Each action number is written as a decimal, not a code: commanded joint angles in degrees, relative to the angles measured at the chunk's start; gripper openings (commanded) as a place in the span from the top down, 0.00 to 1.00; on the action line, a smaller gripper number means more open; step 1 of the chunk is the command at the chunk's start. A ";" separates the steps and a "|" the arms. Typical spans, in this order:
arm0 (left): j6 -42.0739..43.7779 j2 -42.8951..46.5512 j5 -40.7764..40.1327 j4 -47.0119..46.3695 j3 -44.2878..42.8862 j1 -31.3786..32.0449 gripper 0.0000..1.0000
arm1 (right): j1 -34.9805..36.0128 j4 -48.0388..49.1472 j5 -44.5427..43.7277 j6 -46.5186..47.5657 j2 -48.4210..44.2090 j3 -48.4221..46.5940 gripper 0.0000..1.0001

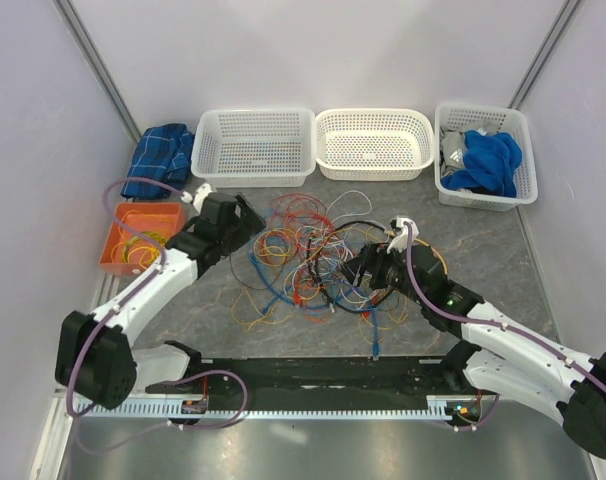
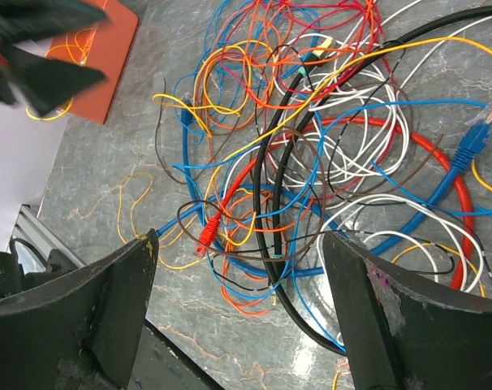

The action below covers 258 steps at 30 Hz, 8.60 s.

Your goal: Untangle the cables

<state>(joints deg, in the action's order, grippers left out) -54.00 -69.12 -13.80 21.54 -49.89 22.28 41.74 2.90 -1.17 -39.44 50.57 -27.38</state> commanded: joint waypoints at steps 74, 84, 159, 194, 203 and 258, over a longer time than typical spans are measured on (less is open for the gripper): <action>-16.93 -13.59 -2.55 -34.37 8.49 9.71 0.79 | -0.16 -6.58 -6.39 2.88 -5.48 -1.45 0.10; -0.25 -0.31 9.46 -16.55 -10.69 9.71 0.98 | 0.01 -7.55 -7.44 3.67 -8.11 -2.33 0.10; 15.85 18.32 9.23 -8.79 -14.20 9.71 0.36 | 2.47 -7.80 -11.49 19.93 18.69 -48.54 1.00; 27.19 6.03 28.22 -83.32 21.33 14.72 0.00 | 2.47 -26.89 -2.79 12.46 16.49 -61.30 1.00; 27.46 -7.16 28.48 -87.45 12.37 15.16 0.15 | 2.39 -27.68 -1.64 12.46 15.70 -60.69 1.00; -0.05 -7.51 -20.73 23.02 -34.75 -34.85 0.98 | 2.47 -6.77 -5.34 6.13 1.73 -12.80 0.02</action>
<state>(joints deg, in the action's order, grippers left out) -46.13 -75.11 -26.44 44.27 -84.99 -10.24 44.10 -8.64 -9.34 -31.57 52.27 -43.07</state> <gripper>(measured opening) 0.033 0.979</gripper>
